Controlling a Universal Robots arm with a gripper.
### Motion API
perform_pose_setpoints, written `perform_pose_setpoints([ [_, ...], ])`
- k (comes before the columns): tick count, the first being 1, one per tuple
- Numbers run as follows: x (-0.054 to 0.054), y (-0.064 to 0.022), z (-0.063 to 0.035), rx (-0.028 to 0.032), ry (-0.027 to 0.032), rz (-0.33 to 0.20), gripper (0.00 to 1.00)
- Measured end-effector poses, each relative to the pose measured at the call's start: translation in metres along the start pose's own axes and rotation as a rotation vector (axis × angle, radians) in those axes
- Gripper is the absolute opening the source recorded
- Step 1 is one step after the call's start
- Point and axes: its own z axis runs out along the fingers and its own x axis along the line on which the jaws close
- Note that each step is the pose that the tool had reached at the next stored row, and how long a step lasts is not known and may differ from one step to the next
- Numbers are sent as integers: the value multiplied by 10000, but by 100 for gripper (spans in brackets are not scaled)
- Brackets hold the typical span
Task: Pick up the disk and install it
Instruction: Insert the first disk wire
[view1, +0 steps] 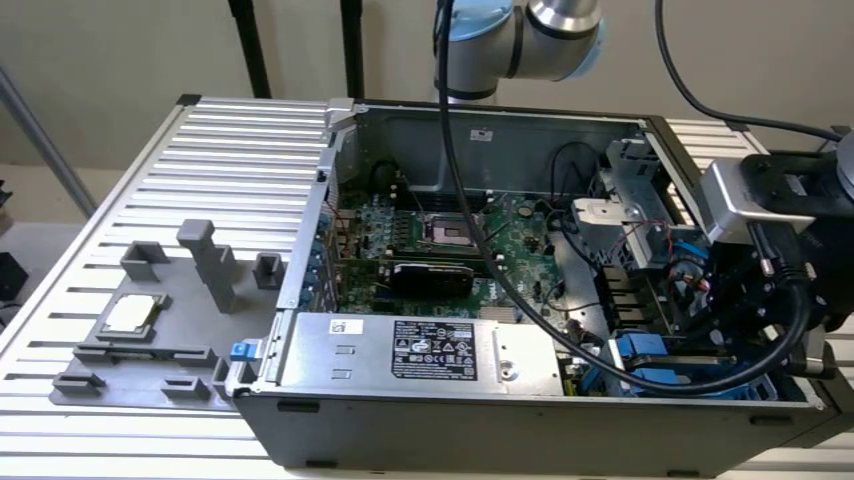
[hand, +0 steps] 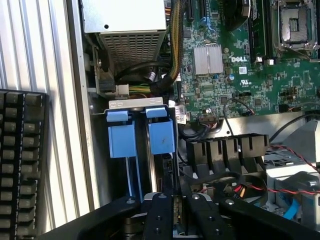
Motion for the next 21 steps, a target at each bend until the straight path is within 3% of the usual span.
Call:
perform_pose_setpoints([
  [21,-1,-18,22,-4,17,-45,16],
])
